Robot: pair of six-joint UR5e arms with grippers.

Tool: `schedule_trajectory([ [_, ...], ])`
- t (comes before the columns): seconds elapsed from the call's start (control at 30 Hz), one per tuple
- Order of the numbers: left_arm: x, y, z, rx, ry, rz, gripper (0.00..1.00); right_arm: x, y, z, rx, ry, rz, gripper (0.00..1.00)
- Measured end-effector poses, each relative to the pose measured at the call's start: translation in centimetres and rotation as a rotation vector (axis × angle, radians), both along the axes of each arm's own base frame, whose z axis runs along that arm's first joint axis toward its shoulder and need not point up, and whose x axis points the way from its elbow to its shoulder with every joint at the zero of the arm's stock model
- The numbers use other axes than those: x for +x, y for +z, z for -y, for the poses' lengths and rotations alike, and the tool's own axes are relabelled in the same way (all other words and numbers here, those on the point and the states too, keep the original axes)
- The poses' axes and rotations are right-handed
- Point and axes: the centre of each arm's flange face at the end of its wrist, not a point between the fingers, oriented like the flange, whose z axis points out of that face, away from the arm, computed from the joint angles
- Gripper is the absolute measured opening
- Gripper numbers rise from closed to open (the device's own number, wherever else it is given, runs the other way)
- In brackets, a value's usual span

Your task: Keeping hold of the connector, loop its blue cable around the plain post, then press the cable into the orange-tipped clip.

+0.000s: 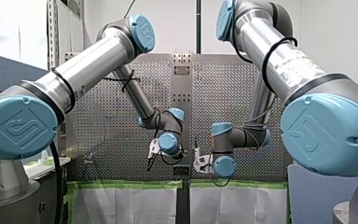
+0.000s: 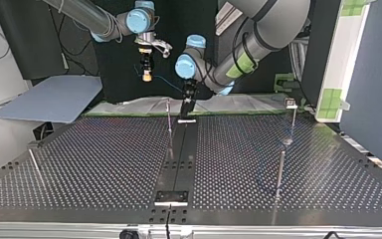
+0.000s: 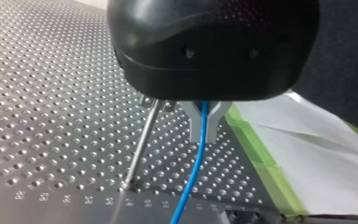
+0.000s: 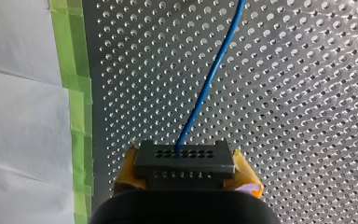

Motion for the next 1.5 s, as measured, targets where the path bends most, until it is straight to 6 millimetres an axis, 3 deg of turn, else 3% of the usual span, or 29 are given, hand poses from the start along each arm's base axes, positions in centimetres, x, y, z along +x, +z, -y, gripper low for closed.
schedule_trajectory([
  [0.47,0.5,0.2,0.3,-0.033,0.002,0.047,0.00,-0.5,-2.7,-0.1,0.022,-0.009,-0.005,0.00],
  [0.93,0.3,-1.6,0.5,-0.044,-0.012,0.038,0.00,-0.2,-2.5,0.8,0.014,-0.015,0.006,0.00],
  [1.5,1.7,-1.2,0.8,-0.188,-0.013,0.070,0.00,-0.9,-2.0,3.2,-0.003,-0.048,0.009,0.00],
])
